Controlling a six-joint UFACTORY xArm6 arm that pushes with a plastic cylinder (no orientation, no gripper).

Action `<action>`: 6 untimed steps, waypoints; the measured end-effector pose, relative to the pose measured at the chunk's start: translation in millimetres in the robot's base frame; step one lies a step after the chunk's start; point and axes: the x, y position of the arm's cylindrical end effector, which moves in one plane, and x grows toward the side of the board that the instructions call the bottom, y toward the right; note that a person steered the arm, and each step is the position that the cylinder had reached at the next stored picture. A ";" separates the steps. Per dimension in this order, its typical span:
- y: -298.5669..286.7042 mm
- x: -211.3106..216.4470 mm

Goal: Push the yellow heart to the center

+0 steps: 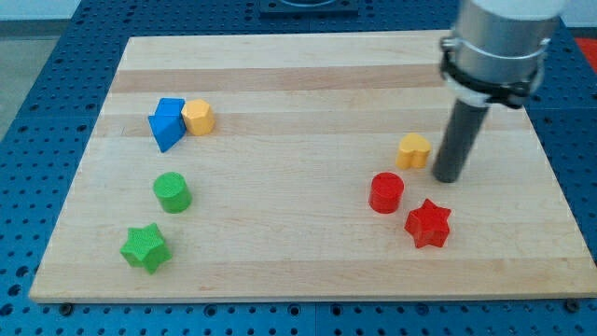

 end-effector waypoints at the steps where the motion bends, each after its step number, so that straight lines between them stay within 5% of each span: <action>1: 12.7 -7.5; 6: -186.1 -50.7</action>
